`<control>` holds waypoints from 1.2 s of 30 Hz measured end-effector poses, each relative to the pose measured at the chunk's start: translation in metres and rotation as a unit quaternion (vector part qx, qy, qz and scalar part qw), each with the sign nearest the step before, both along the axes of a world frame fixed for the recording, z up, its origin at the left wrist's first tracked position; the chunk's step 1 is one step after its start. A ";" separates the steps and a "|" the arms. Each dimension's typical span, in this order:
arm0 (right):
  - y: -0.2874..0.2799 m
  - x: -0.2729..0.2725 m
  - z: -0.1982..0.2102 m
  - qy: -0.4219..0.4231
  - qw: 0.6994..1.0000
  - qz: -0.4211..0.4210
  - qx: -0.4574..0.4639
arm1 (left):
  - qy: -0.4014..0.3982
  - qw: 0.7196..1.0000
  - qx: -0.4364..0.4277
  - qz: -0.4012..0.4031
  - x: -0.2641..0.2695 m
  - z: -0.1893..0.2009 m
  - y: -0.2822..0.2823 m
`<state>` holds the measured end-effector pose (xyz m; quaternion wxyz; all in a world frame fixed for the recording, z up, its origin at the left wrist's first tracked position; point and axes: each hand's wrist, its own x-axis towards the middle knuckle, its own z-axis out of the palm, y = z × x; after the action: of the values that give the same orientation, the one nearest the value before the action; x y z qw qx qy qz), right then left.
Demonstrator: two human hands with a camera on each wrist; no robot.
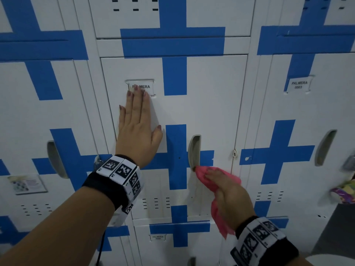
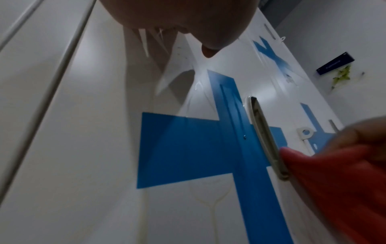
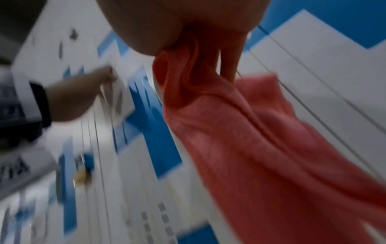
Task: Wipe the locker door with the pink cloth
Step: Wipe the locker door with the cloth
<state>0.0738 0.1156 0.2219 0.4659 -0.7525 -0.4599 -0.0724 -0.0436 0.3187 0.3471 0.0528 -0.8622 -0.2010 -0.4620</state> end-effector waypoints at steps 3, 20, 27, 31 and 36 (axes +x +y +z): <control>-0.009 -0.004 0.044 0.065 0.998 0.013 0.017 | -0.012 1.000 -0.008 -0.027 -0.002 0.002 -0.012; -0.008 -0.019 0.126 -0.009 0.997 0.072 -0.023 | 0.084 0.932 -0.157 -0.316 -0.035 -0.018 -0.070; 0.010 -0.003 0.124 -0.062 0.996 0.052 0.030 | 0.011 0.956 -0.146 -0.255 -0.042 -0.015 -0.050; 0.023 0.019 0.126 -0.244 0.962 -0.085 0.090 | 0.015 0.975 -0.059 -0.214 -0.049 0.009 -0.039; 0.033 0.033 0.125 -0.301 0.943 -0.140 0.007 | 0.056 0.988 0.078 -0.120 -0.038 0.026 -0.013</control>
<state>0.1066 0.1489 0.3472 0.2959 -0.7490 -0.4682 -0.3637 -0.0818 0.3054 0.3731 0.0750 -0.8976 -0.0567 -0.4306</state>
